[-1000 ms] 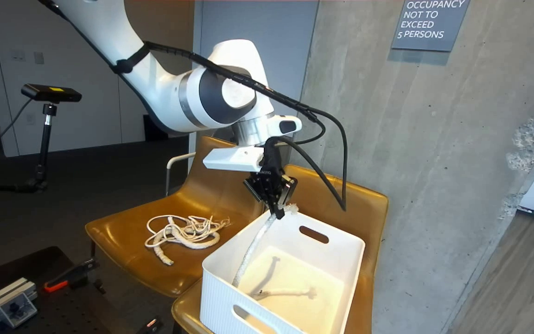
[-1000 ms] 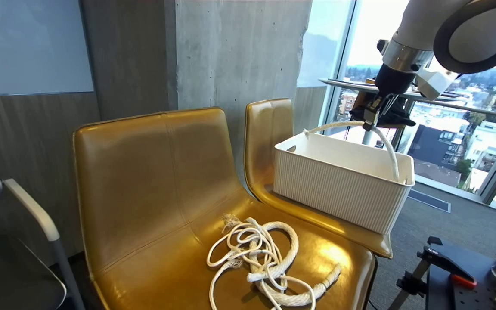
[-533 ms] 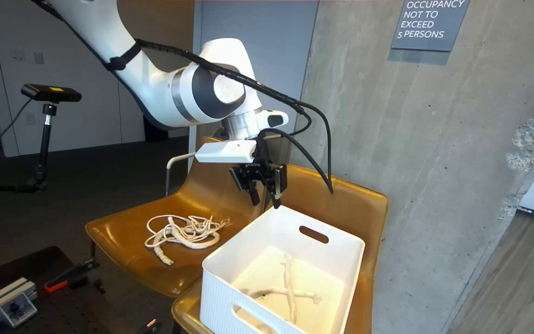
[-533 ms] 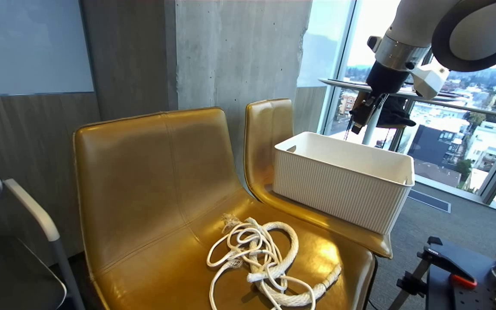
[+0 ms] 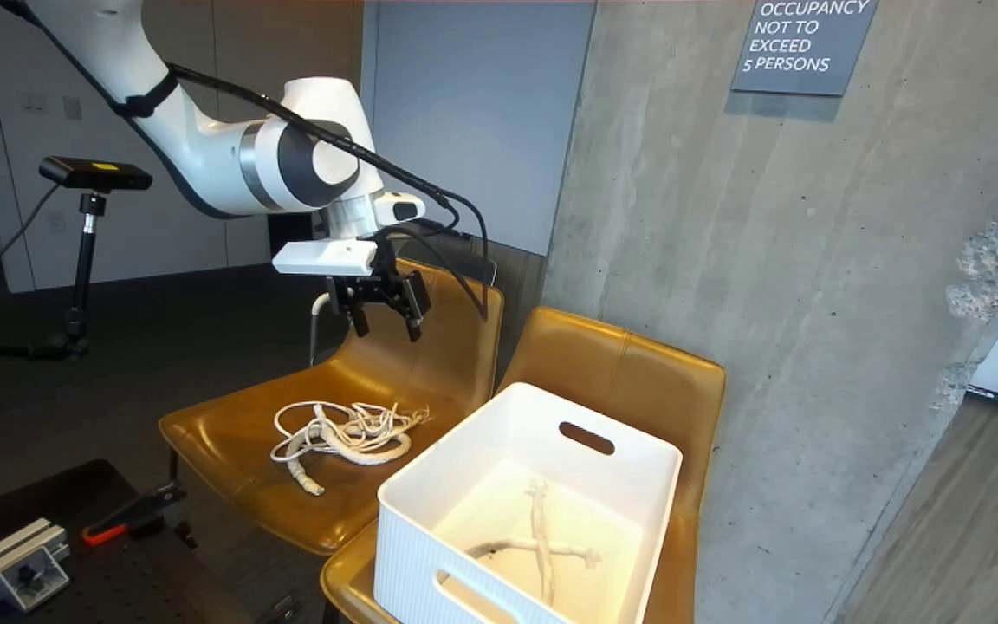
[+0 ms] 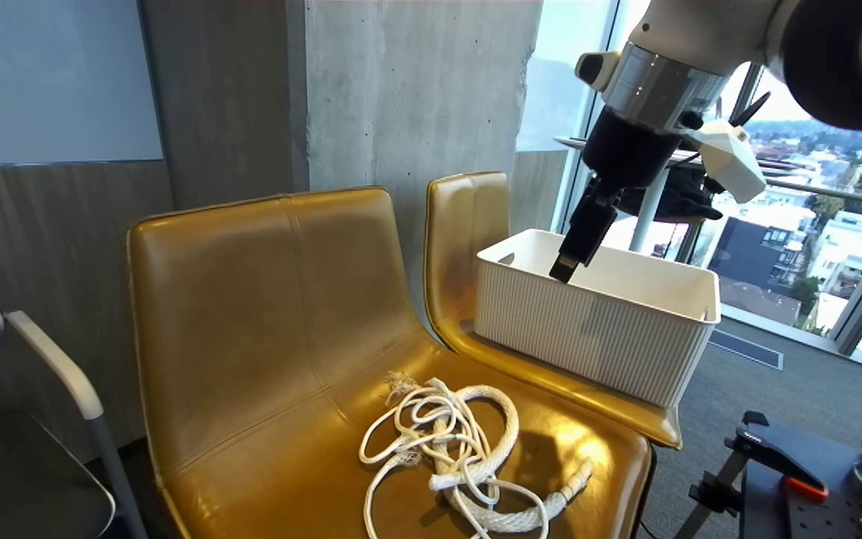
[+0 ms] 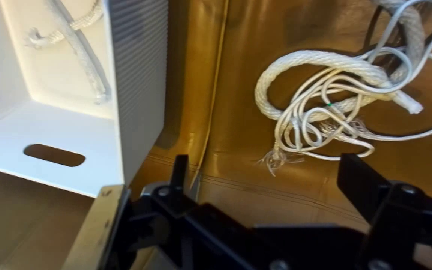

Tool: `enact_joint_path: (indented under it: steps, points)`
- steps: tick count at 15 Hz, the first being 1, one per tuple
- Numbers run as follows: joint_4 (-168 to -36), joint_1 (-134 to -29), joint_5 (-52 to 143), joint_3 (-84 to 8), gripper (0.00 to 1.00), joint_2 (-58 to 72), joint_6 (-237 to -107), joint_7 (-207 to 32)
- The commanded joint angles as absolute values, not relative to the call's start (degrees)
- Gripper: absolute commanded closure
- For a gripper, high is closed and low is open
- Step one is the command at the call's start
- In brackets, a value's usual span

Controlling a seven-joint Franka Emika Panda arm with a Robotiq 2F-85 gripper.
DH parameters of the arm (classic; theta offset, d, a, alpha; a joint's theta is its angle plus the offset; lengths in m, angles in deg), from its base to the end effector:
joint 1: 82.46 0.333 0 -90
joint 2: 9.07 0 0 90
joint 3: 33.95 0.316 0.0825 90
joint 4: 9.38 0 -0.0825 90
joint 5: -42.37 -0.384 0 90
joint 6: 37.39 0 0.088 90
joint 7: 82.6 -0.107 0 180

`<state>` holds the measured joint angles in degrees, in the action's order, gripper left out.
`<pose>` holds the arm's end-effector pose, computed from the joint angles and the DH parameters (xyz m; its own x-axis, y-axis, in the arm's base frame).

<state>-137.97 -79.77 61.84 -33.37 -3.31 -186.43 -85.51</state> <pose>0.5562 0.0386 0.3477 0.9286 0.2908 0.2306 0.2395 -0.9442 0.2260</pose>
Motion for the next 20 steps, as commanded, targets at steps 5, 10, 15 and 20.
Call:
enact_joint_path:
  steps: [5,10,15,20]
  points:
    - [-139.84,-74.59,52.94,-24.96,0.0,1.97,-190.25,-74.04]
    - [-138.41,-73.03,55.14,-24.45,0.0,8.3,-190.27,-73.66]
    - [-135.79,-71.08,58.77,-26.06,0.0,14.9,-191.19,-74.26]
    - [-128.9,-69.03,64.7,-29.38,0.0,20.68,-189.76,-74.6]
